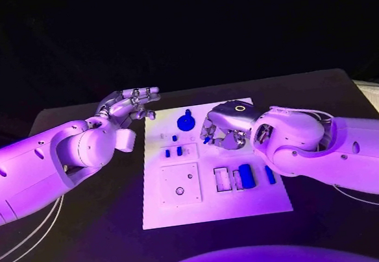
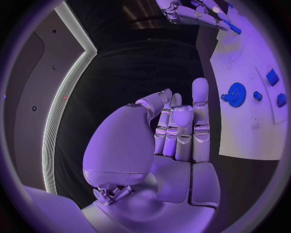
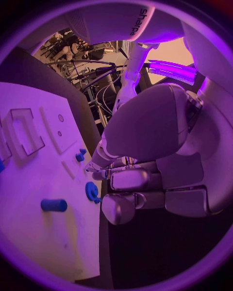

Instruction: Assemble the parts on the task board

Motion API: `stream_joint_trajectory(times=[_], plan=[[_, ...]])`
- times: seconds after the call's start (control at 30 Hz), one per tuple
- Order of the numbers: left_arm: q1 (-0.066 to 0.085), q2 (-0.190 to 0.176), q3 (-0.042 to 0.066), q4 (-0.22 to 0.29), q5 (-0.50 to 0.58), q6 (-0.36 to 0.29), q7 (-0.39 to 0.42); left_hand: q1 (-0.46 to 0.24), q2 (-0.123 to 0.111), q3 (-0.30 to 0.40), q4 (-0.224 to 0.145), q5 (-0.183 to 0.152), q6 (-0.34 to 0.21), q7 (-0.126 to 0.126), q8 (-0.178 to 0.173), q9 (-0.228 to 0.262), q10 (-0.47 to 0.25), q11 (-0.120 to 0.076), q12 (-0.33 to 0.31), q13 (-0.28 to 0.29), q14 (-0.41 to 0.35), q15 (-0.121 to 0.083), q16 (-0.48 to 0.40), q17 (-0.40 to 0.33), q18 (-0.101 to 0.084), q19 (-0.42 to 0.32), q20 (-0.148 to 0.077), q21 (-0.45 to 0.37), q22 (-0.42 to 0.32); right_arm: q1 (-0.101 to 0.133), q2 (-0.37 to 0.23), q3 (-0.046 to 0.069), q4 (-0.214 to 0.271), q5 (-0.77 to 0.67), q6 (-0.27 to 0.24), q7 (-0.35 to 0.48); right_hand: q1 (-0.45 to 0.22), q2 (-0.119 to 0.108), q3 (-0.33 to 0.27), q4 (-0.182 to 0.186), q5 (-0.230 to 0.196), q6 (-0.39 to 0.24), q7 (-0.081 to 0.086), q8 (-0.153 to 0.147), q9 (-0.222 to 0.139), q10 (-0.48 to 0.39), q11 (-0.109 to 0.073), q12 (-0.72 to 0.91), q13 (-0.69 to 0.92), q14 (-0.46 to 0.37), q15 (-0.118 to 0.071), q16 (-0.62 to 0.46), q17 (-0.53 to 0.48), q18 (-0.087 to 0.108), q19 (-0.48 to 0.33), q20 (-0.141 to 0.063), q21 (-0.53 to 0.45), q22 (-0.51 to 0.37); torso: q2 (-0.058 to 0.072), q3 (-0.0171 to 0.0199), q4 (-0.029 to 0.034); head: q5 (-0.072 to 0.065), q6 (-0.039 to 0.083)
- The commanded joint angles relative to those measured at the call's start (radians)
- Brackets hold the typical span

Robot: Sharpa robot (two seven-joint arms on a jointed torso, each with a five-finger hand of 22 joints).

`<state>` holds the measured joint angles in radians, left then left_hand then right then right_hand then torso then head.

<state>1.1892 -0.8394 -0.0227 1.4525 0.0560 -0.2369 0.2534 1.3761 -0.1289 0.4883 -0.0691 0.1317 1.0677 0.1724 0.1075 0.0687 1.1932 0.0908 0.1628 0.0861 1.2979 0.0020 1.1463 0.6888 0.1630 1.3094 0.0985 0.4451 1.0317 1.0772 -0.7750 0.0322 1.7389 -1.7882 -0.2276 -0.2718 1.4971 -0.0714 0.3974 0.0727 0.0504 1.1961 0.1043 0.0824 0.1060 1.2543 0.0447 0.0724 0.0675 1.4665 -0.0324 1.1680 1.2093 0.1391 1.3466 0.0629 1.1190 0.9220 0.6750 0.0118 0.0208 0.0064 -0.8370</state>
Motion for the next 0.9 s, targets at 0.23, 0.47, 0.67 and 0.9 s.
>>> stream_joint_trajectory(times=[0.23, 0.47, 0.67, 0.9], plan=[[0.000, 0.004, 0.001, 0.013, -0.002, 0.021, 0.002, -0.001, 0.004, -0.003, -0.004, 0.004, -0.008, -0.002, 0.000, -0.001, -0.007, 0.000, 0.005, 0.002, -0.007, 0.000, -0.006, -0.004, 0.017, -0.007, -0.003, -0.006, -0.002, -0.043, 0.052, -0.014, 0.006, 0.029, 0.062, 0.041, -0.010, 0.006, 0.012, -0.006, 0.005, -0.005, 0.006, -0.004, 0.002, -0.005, 0.006, -0.006, 0.001, 0.050, 0.004, 0.007, 0.002, -0.015, 0.004, 0.000, 0.003, -0.002, 0.002, -0.0005, -0.0009, 0.031, -0.011], [0.000, 0.004, 0.001, 0.021, -0.002, 0.023, 0.002, -0.001, 0.004, -0.003, -0.004, 0.004, -0.008, -0.002, 0.000, -0.001, -0.007, 0.000, 0.005, 0.002, -0.007, 0.000, -0.006, -0.004, 0.017, -0.007, -0.003, -0.006, -0.002, -0.071, 0.087, -0.020, -0.029, 0.035, 0.087, 0.050, -0.011, 0.007, 0.016, -0.011, 0.006, -0.006, 0.008, -0.006, 0.002, -0.007, 0.007, -0.007, 0.001, 0.050, 0.005, 0.009, 0.004, -0.015, 0.004, 0.001, 0.003, -0.002, 0.001, 0.0001, -0.0012, 0.043, -0.018], [0.000, 0.003, 0.001, 0.027, -0.002, 0.023, 0.001, -0.001, 0.004, -0.003, -0.004, 0.004, -0.008, -0.002, 0.000, -0.001, -0.007, 0.000, 0.005, 0.002, -0.007, 0.000, -0.006, -0.004, 0.017, -0.007, -0.003, -0.006, -0.002, -0.084, 0.107, -0.024, -0.059, 0.034, 0.099, 0.055, -0.012, 0.006, 0.017, -0.013, 0.006, -0.008, 0.009, -0.007, 0.002, -0.008, 0.008, -0.008, 0.000, 0.050, 0.005, 0.010, 0.004, -0.014, 0.003, 0.001, 0.002, -0.004, 0.001, 0.0005, -0.0012, 0.049, -0.024], [0.000, 0.003, 0.001, 0.030, -0.002, 0.024, 0.000, -0.002, 0.003, -0.003, -0.004, 0.005, -0.009, -0.001, -0.001, -0.001, -0.009, 0.001, 0.006, 0.002, -0.007, 0.000, -0.006, -0.004, 0.017, -0.007, -0.003, -0.006, -0.002, -0.093, 0.118, -0.026, -0.072, 0.027, 0.101, 0.056, -0.013, 0.006, 0.018, -0.013, 0.006, -0.008, 0.009, -0.007, 0.003, -0.009, 0.008, -0.008, 0.000, 0.050, 0.005, 0.011, 0.005, -0.014, 0.003, 0.001, 0.002, -0.004, 0.001, 0.0013, -0.0018, 0.052, -0.029]])
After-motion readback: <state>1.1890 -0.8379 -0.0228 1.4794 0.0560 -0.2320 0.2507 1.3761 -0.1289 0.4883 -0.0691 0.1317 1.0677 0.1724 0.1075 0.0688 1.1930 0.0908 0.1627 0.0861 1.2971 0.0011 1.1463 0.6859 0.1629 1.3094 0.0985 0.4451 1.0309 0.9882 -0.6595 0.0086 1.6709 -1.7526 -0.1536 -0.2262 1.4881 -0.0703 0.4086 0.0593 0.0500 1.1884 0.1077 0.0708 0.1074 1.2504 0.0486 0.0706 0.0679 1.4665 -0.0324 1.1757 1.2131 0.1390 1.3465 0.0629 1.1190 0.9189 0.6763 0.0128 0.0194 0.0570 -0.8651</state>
